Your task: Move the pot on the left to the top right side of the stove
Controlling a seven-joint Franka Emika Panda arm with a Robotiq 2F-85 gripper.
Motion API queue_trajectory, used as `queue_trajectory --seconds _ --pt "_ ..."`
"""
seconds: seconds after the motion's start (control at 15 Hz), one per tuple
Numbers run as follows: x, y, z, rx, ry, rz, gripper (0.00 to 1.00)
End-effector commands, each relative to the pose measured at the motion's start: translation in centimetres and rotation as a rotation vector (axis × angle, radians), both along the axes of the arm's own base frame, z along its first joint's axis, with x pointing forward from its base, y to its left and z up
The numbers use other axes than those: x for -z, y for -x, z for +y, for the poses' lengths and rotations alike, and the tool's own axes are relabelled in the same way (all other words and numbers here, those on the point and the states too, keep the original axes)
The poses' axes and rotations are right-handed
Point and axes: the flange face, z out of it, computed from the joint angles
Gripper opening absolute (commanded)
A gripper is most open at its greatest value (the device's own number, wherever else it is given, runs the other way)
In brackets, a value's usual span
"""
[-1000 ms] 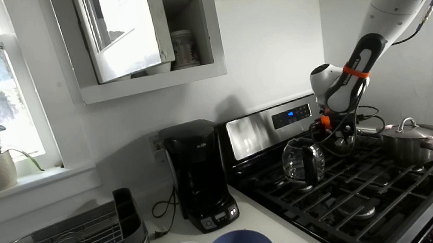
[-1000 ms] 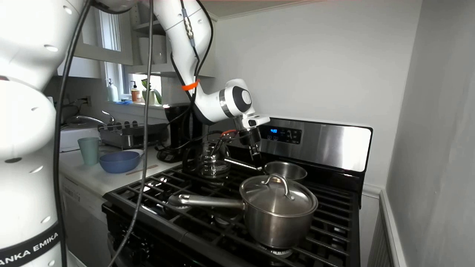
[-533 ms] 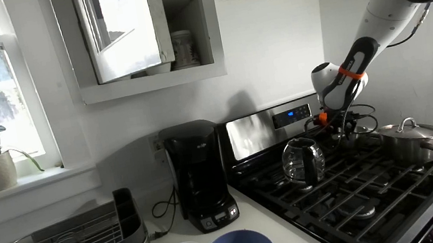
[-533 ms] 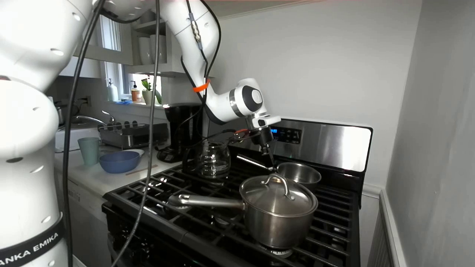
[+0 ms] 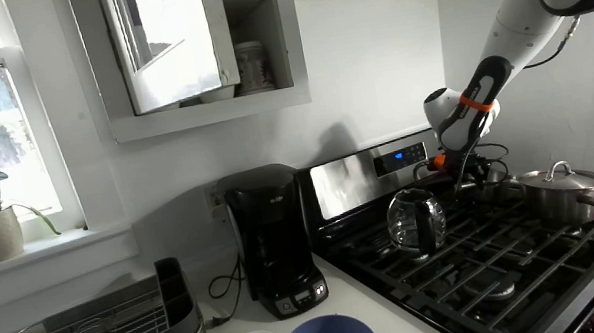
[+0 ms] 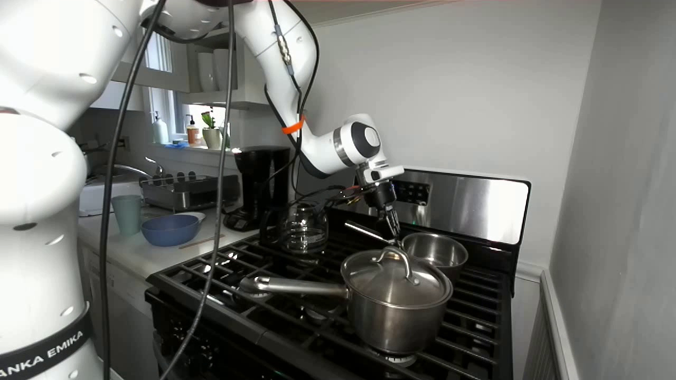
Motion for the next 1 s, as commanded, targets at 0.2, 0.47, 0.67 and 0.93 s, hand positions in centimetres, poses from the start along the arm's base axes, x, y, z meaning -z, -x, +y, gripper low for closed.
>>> queue_trajectory --seconds 0.2,0.47,0.67,0.93 --pt "0.6 -0.5 -0.4 0.046 0.037 0.039 0.08" --pt "1.1 -0.4 -0.1 0.031 0.028 0.057 0.70" --pt "1.0 -0.1 0.1 0.024 0.008 0.075 0.91" --pt "-0.6 0.7 0.8 -0.034 -0.061 0.133 1.00"
